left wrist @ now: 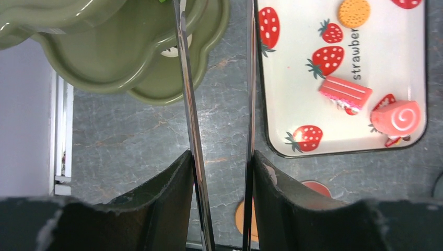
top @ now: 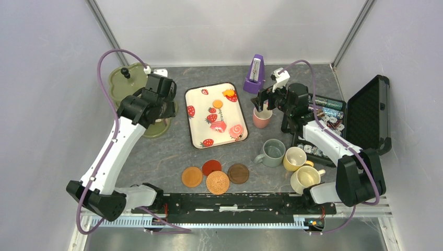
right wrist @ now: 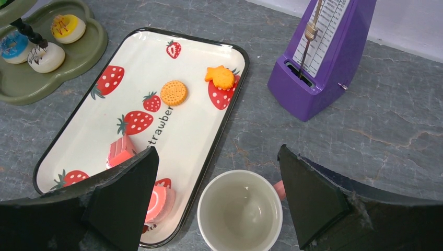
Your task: Serve the afternoon tea
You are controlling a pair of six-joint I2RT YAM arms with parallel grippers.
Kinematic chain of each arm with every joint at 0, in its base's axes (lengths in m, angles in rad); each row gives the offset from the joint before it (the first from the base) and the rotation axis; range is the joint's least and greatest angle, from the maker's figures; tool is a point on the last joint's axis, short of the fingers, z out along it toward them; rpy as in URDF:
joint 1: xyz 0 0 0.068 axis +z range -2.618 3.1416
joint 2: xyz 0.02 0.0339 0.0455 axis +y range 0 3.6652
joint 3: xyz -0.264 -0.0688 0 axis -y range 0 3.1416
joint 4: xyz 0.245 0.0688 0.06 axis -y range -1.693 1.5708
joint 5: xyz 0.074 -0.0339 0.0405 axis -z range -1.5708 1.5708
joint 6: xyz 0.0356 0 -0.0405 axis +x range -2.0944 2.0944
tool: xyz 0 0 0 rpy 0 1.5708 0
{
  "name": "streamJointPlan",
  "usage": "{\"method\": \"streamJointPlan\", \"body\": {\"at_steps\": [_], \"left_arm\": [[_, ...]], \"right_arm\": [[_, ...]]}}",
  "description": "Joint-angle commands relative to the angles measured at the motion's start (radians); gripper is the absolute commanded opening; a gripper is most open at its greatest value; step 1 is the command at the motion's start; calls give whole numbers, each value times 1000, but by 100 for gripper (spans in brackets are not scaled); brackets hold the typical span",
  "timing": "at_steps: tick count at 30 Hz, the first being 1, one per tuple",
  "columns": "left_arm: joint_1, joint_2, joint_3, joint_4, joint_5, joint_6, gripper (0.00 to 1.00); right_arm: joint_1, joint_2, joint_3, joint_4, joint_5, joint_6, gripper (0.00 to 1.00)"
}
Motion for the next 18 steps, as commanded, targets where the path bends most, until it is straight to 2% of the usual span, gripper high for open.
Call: {"method": "streamJointPlan", "body": {"at_steps": [1,8,18], "left_arm": [[-4,-59,37,38,83,-28,50],[-4,-12,20,85,-28,0,48],[-2,86,-23,139,-216,29,37]], "right_arm": [[-5,-10,49,20,-8,2,92],[-5,-15,49,17,-9,3,92],[-4,-13,47,17,-4,-1,93]]}}
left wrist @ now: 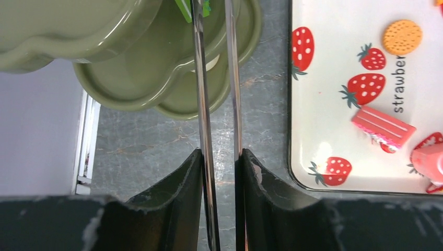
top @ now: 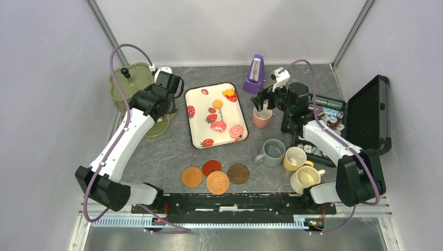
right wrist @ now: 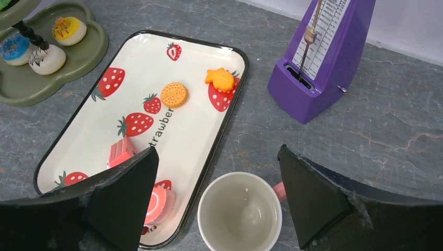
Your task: Serve the afternoon tea
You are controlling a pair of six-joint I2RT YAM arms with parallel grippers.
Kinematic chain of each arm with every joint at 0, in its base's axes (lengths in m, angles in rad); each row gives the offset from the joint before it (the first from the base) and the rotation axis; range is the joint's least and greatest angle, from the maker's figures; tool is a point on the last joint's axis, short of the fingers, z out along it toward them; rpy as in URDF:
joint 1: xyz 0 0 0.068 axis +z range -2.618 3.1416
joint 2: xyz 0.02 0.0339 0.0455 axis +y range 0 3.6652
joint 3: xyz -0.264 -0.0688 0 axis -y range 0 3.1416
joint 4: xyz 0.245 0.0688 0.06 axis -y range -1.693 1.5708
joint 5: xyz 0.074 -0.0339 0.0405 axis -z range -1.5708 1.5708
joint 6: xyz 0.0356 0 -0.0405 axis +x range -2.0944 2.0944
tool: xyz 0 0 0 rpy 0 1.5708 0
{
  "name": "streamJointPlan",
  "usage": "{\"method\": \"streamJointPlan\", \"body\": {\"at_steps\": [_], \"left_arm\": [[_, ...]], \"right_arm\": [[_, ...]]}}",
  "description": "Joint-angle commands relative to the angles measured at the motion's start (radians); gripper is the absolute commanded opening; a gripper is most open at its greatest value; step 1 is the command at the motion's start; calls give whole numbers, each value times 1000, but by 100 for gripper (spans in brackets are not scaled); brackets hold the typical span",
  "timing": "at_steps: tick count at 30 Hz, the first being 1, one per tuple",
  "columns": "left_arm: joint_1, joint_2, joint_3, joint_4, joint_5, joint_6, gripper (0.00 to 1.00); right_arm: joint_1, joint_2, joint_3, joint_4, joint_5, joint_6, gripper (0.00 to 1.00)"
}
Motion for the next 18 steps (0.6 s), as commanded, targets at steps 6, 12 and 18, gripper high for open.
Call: {"method": "streamJointPlan", "body": {"at_steps": [6,12,18], "left_arm": [[3,29,-23,61,-162,28,36],[4,35,-16,22,-186,34,35],[3,-32,6,-26,-148,21,35]], "right_arm": [[-5,-6,43,20,-7,0,93],[-5,-7,43,22,-12,2,93],[-5,-10,43,22,-13,4,92]]}}
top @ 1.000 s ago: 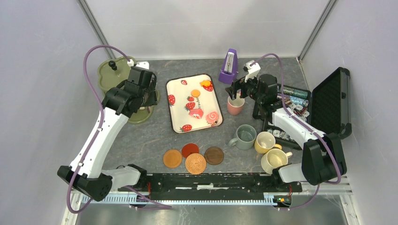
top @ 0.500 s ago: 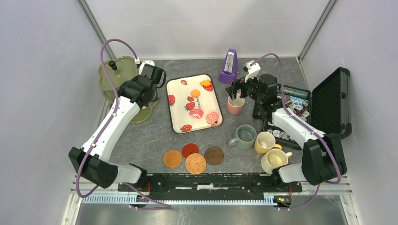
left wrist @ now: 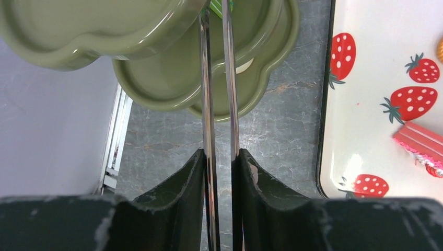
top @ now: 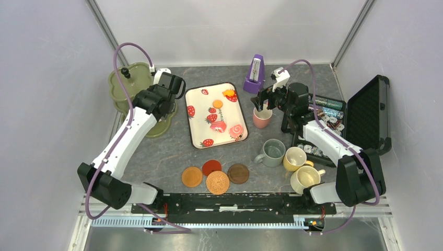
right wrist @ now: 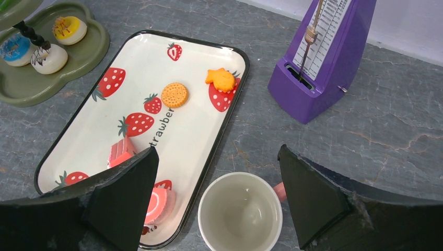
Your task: Serve the afternoon tea
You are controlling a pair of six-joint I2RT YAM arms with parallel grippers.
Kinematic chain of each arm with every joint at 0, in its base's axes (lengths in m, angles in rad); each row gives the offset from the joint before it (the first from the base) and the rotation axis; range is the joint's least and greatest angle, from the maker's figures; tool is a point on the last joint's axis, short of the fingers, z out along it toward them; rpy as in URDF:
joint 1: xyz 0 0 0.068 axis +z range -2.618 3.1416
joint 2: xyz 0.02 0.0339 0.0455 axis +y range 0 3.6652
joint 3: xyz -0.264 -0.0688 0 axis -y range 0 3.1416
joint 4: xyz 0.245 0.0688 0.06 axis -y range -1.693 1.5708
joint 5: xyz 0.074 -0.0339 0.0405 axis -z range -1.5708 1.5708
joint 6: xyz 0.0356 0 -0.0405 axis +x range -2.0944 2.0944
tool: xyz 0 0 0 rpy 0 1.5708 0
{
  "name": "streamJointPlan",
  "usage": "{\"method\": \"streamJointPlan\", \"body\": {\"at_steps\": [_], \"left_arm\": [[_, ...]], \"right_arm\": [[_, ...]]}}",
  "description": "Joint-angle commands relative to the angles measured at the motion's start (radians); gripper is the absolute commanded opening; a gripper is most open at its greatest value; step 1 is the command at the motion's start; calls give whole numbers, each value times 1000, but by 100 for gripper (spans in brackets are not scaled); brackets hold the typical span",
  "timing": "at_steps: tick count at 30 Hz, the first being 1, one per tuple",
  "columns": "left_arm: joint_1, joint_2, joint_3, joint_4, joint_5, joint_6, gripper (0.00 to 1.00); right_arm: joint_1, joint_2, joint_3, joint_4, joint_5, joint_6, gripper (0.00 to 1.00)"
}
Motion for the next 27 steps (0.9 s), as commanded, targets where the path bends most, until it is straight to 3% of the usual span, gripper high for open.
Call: {"method": "streamJointPlan", "body": {"at_steps": [1,7,13,19,22,27], "left_arm": [[2,-74,38,-32,22,12,35],[2,-121,76,-41,200,-15,36],[3,-127,106,-76,199,-20,36],[-12,-161,40,31,538,55,37],[-71,-160,-3,61,662,104,38],[-230,-105,-49,35,728,241,42]], "right_arm": [[-5,-10,42,22,-12,4,93],[-5,-9,43,25,-17,10,93],[-4,-9,42,26,-19,9,93],[-5,-4,44,27,-20,10,93],[-6,-4,43,25,-18,9,92],[-5,-2,45,24,-13,7,93]]}}
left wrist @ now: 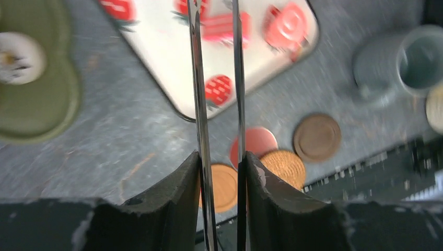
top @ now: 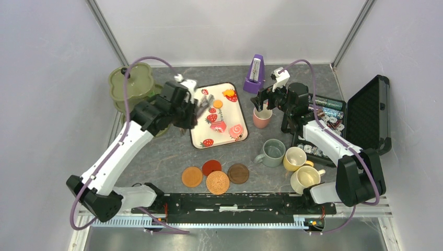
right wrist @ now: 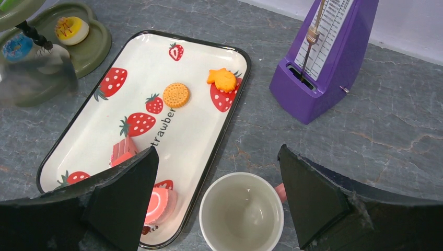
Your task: Serve the afternoon tea
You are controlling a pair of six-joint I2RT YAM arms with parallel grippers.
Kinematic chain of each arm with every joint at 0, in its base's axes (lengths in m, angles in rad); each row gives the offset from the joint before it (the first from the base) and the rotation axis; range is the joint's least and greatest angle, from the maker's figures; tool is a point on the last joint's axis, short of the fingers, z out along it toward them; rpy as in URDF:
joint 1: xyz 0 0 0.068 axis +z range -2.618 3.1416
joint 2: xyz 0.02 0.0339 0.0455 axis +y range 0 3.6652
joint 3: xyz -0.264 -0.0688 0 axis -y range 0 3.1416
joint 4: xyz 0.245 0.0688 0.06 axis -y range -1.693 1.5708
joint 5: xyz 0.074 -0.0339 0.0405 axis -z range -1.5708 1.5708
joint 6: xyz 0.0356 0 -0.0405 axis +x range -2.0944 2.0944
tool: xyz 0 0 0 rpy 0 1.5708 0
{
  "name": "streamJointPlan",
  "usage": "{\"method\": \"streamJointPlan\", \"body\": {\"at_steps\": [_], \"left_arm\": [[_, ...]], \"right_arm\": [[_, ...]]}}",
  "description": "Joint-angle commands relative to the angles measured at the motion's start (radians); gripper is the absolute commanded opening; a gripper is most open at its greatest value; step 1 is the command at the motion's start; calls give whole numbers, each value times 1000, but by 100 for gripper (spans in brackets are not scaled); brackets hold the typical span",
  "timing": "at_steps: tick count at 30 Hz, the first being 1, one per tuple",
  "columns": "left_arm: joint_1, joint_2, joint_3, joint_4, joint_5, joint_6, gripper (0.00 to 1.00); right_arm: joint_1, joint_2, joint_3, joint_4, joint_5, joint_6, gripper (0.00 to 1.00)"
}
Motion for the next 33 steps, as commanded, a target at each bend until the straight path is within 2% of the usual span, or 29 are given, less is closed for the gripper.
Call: {"method": "streamJointPlan", "body": {"at_steps": [1,5,11,20,33], "left_arm": [[-114,58,-30,12,157,172,42],[-148,116,-53,-8,184,165,39],[-160,82,-105,12,194,118,39],[-160,67,-108,27,72,55,38],[-160,160,-90,40,38,21,39]], "right_arm": [[-5,-1,45,25,-8,5,93],[-4,-1,45,21,-6,4,93],[-5,3,46,22,-5,1,93],[-5,-3,45,21,-10,4,93],[-5,-2,46,21,-10,2,93]]}}
